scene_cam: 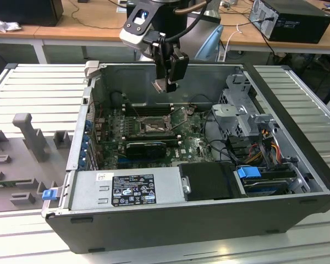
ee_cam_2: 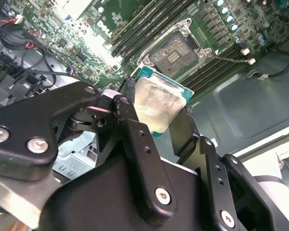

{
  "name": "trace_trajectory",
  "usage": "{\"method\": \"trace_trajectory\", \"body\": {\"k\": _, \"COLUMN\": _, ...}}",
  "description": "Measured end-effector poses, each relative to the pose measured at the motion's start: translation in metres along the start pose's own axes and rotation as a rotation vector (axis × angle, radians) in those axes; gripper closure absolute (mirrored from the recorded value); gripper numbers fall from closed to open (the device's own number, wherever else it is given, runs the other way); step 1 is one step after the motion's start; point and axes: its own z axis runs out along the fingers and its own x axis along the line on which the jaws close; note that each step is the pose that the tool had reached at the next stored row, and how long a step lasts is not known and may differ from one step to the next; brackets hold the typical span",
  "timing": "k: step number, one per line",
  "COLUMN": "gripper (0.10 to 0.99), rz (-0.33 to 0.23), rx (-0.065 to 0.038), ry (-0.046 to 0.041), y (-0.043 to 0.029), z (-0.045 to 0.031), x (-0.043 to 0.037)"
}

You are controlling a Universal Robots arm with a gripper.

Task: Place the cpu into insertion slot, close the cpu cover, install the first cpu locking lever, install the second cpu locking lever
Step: 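Place the cpu into insertion slot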

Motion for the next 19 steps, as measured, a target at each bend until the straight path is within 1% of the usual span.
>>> {"method": "trace_trajectory", "body": {"k": 10, "gripper": 0.557, "rz": 0.166, "rx": -0.003, "ry": -0.0145, "y": -0.0001, "z": 0.002, "x": 0.0}}
{"method": "trace_trajectory", "body": {"k": 12, "gripper": 0.557, "rz": 0.17, "rx": -0.003, "ry": -0.0149, "y": -0.0003, "z": 0.0033, "x": 0.0}}
{"method": "trace_trajectory", "body": {"k": 16, "gripper": 0.557, "rz": 0.175, "rx": -0.002, "ry": -0.015, "y": -0.0007, "z": 0.0084, "x": -0.0001}}
{"method": "trace_trajectory", "body": {"k": 19, "gripper": 0.557, "rz": 0.205, "rx": -0.002, "ry": -0.0177, "y": -0.0009, "z": 0.0105, "x": -0.0002}}
